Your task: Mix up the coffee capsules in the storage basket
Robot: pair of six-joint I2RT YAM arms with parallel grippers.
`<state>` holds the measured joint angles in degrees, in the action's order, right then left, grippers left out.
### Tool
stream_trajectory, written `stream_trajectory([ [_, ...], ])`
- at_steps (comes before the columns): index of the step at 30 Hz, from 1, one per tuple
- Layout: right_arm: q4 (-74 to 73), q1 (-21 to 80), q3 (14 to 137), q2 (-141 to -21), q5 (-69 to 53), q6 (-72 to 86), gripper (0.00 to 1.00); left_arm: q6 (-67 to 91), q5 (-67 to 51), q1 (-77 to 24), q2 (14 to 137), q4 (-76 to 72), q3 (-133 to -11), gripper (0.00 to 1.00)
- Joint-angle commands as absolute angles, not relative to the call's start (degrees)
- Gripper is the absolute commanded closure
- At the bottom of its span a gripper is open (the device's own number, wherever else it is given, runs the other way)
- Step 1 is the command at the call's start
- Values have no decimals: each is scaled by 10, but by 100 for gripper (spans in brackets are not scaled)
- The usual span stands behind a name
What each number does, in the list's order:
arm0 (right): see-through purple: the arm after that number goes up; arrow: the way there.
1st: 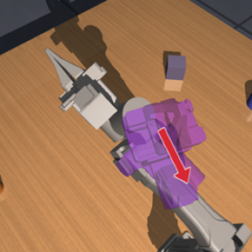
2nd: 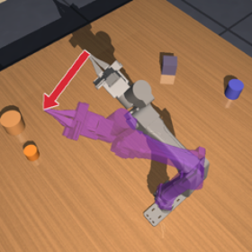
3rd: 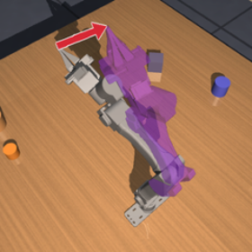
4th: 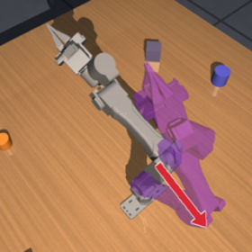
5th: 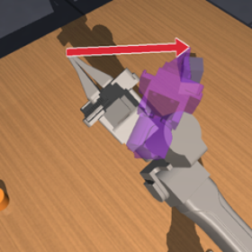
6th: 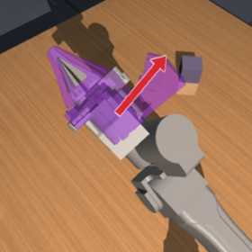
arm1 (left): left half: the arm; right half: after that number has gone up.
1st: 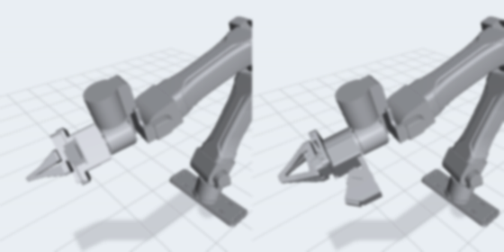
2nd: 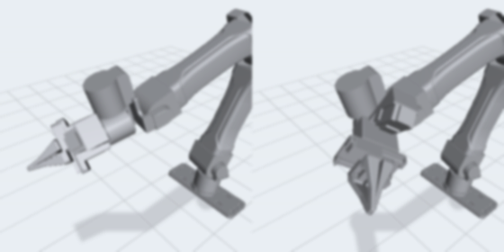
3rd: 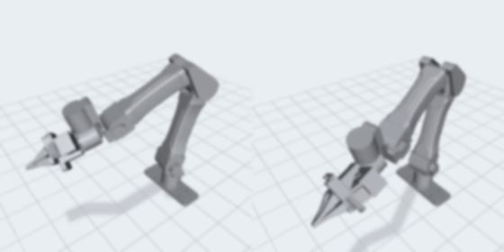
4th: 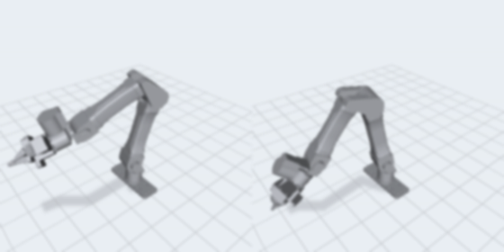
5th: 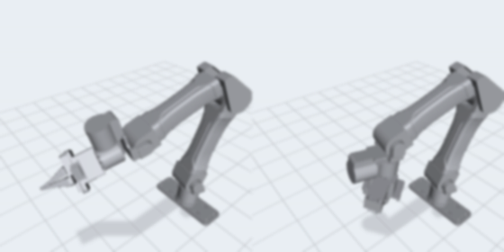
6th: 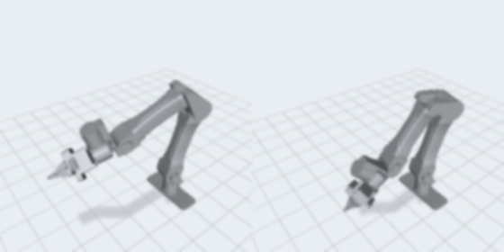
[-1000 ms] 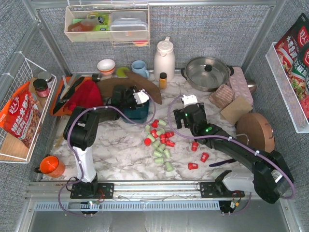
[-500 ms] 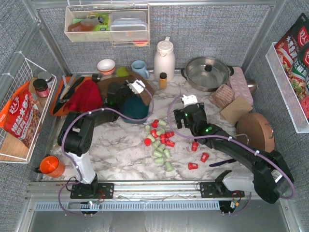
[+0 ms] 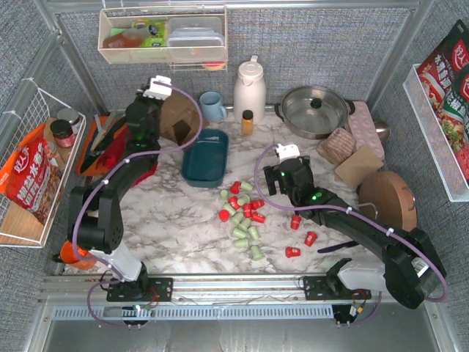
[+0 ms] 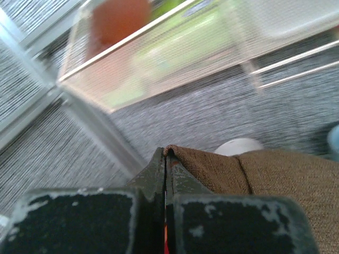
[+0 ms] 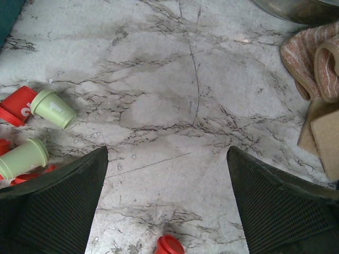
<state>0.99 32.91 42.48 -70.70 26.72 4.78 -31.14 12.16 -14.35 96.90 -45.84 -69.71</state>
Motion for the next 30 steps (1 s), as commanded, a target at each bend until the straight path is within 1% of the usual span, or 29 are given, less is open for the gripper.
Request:
stream_trajectory([
  [1, 24, 329, 427, -709, 272, 56, 1, -299, 258, -120, 934, -458, -687, 100],
  [5, 26, 329, 427, -714, 270, 59, 1, -336, 280, -119, 900, -456, -671, 100],
  [12, 25, 328, 430, -723, 260, 63, 1, -343, 337, -92, 875, -441, -684, 100],
  [17, 16, 329, 439, -738, 251, 69, 1, -277, 334, -79, 908, -393, -658, 100],
  [22, 13, 329, 444, -748, 247, 72, 1, -202, 357, -73, 935, -434, -601, 100],
  [23, 13, 328, 444, -750, 244, 73, 1, -191, 373, -70, 942, -449, -593, 95],
  [24, 12, 329, 444, -751, 242, 73, 1, -179, 389, -67, 947, -460, -588, 84],
  [25, 12, 329, 445, -753, 240, 73, 1, -164, 405, -60, 950, -464, -586, 70],
  [26, 12, 329, 446, -755, 238, 73, 1, -152, 413, -56, 950, -459, -587, 48],
  [27, 12, 329, 447, -758, 238, 73, 1, -146, 416, -55, 947, -450, -589, 35],
  [28, 10, 328, 449, -761, 237, 74, 1, -145, 416, -55, 942, -441, -592, 26],
  [30, 4, 328, 455, -769, 232, 78, 1, -131, 413, -56, 922, -393, -606, 18],
])
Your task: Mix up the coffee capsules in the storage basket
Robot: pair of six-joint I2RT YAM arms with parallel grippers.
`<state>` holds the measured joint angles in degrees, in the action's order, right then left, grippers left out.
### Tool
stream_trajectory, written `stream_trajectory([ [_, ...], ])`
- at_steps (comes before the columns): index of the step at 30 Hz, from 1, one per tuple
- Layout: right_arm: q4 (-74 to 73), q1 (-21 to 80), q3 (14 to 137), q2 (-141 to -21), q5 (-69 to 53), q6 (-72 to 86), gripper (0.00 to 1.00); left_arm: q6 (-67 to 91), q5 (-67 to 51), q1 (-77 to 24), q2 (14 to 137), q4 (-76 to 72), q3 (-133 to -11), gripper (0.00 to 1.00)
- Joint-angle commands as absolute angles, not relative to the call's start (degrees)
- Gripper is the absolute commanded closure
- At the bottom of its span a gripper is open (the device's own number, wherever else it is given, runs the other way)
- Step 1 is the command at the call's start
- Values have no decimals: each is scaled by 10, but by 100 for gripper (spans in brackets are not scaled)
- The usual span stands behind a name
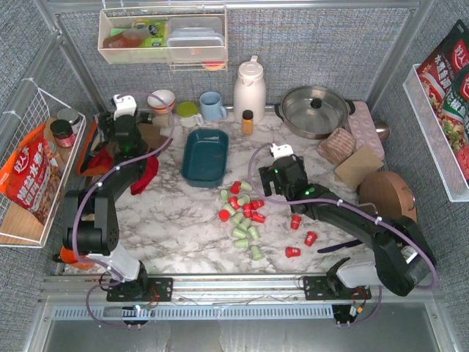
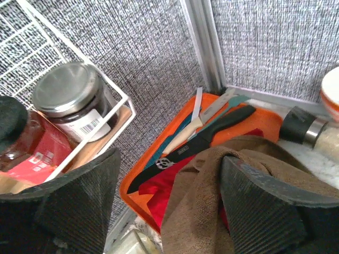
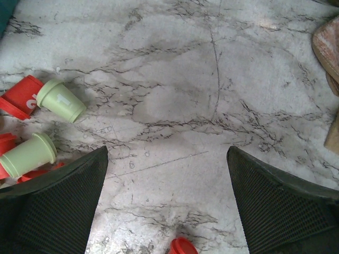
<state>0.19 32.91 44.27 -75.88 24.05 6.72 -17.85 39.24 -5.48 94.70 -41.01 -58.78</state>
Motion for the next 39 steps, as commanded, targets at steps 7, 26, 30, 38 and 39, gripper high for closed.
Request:
stream_trajectory([
  [7, -16, 329, 476, -783, 204, 100, 1, 16, 359, -56, 828, -49, -713, 1],
  [26, -58, 330, 491, -780, 172, 123, 1, 158, 311, 30, 860, 176, -731, 1],
  [30, -61, 329, 481, -763, 175, 122, 1, 192, 253, 7, 880, 235, -808, 1],
  [38, -48, 329, 451, -741, 195, 132, 1, 202, 127, -117, 827, 175, -686, 8],
  [39, -49, 329, 449, -739, 198, 134, 1, 218, 89, -118, 820, 158, -660, 9],
])
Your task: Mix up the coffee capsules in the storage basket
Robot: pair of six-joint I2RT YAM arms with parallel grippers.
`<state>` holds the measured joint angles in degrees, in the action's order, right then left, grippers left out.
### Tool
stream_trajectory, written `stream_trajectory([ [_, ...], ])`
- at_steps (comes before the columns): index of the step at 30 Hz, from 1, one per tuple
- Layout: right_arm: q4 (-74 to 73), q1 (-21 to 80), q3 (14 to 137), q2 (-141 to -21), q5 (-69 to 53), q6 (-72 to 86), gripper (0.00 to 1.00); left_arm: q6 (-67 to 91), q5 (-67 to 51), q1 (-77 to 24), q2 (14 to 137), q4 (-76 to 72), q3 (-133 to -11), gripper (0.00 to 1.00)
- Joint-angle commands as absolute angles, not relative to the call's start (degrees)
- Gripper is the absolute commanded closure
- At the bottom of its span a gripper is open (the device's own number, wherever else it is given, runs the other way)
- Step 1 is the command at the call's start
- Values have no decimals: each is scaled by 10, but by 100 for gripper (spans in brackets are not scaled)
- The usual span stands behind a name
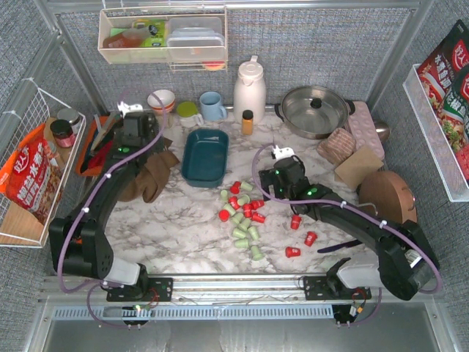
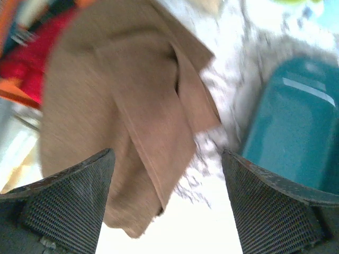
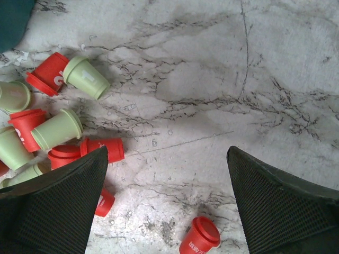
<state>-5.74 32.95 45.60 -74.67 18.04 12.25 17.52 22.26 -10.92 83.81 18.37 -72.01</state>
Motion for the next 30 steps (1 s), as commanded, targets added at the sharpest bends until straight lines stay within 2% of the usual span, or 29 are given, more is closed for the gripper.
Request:
stream_trajectory([
  [1, -49, 329, 446, -736, 201, 137, 1, 232, 58, -119, 817, 140, -636, 11],
  [5, -43, 329, 433, -722, 202, 147, 1, 258, -16, -129, 833, 63, -571, 23],
  [11, -57, 329, 426, -719, 200, 152, 1, 261, -58, -132, 909, 28, -576, 37],
  [18, -73, 329, 420, -717, 205, 152, 1, 257, -35, -134, 967, -23, -584, 46],
  [23, -78, 329, 423, -721, 207, 151, 1, 240, -19, -141, 1008, -25, -608, 63],
  [30, -79, 329, 424, -725, 205, 152, 1, 209, 57, -155, 1020, -5, -606, 69],
])
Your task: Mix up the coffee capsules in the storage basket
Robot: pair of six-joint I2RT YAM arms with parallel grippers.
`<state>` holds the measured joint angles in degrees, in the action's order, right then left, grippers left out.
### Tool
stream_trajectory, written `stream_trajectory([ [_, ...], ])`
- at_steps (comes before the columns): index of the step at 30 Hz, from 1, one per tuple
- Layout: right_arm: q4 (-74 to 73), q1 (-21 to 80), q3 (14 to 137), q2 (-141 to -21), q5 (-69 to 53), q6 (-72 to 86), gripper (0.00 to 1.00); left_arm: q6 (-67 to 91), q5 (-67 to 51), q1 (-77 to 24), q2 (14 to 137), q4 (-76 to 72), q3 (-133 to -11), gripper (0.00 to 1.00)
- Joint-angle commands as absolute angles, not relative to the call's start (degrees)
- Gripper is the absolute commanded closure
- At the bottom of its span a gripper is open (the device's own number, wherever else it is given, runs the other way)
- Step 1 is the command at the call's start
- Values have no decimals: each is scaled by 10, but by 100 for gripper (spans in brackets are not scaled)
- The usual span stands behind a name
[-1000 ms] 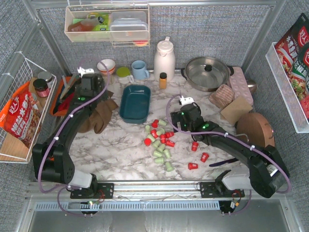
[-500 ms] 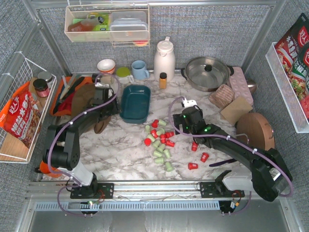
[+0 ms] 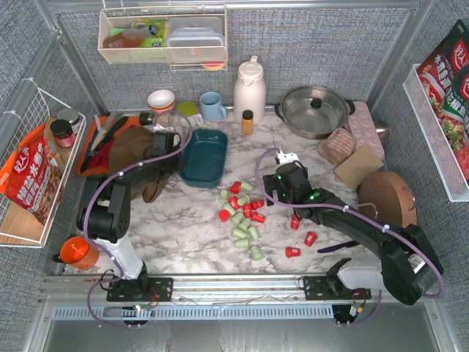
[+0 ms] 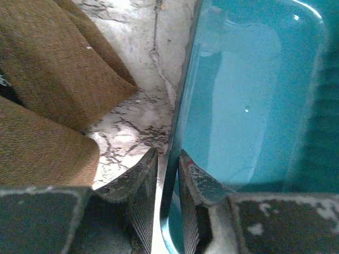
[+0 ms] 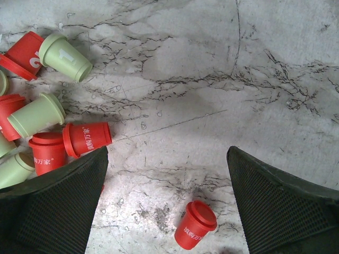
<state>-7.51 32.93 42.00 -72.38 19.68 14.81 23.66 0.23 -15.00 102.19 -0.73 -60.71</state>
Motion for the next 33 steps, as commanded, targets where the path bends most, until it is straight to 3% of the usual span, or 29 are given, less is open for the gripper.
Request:
stream_trajectory([
  [1, -79, 329, 423, -725, 205, 152, 1, 201, 72, -157, 1018, 1, -606, 70],
  [10, -73, 330, 419, -730, 180, 170, 1, 156, 144, -171, 953, 15, -546, 81],
  [16, -64, 331, 410, -738, 129, 165, 2, 128, 77, -173, 916, -35, -492, 81],
  [24, -17, 350, 379, -722, 25, 125, 19, 89, 69, -195, 887, -55, -451, 81],
  [33, -7, 371, 382, -749, -8, 80, 36, 77, 179, -196, 906, -31, -477, 78],
])
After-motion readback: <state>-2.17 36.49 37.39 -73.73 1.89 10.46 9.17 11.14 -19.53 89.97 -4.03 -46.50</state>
